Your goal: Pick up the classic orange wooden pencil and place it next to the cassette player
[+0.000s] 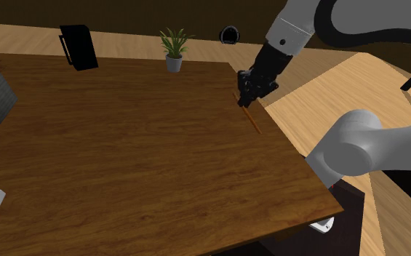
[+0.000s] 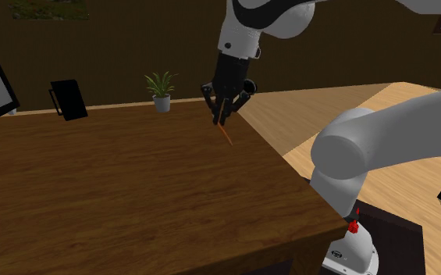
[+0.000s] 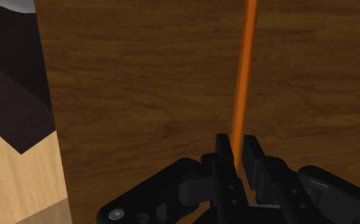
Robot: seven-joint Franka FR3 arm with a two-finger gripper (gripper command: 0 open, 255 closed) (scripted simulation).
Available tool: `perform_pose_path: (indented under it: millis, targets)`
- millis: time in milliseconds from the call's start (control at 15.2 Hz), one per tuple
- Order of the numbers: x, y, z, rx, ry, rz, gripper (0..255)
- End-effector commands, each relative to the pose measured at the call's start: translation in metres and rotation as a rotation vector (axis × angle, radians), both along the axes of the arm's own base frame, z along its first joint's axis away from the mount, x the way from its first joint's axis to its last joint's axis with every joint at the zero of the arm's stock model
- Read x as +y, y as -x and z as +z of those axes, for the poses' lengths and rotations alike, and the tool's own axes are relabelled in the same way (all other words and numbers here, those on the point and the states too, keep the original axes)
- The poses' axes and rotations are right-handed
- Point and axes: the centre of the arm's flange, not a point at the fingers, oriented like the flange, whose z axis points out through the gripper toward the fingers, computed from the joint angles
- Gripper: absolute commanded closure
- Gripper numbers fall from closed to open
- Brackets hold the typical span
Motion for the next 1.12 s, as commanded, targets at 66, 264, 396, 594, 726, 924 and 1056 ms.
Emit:
perform_pose_path:
  millis: [66, 264, 396, 594, 726, 924, 1056]
  targets:
    - [0.0, 0.0, 0.017, 0.0, 0.0, 0.0, 255]
    - [0.0, 0.0, 0.032, 0.0, 0.0, 0.0, 255]
    - [0.0, 0.0, 0.043, 0.0, 0.0, 0.0, 255]
    - [0.0, 0.0, 0.059, 0.0, 0.0, 0.0, 255]
    - [0.0, 0.0, 0.069, 0.0, 0.0, 0.0, 255]
    - [0.0, 0.0, 0.085, 0.0, 0.0, 0.0, 255]
    - [0.0, 0.0, 0.096, 0.0, 0.0, 0.0, 255]
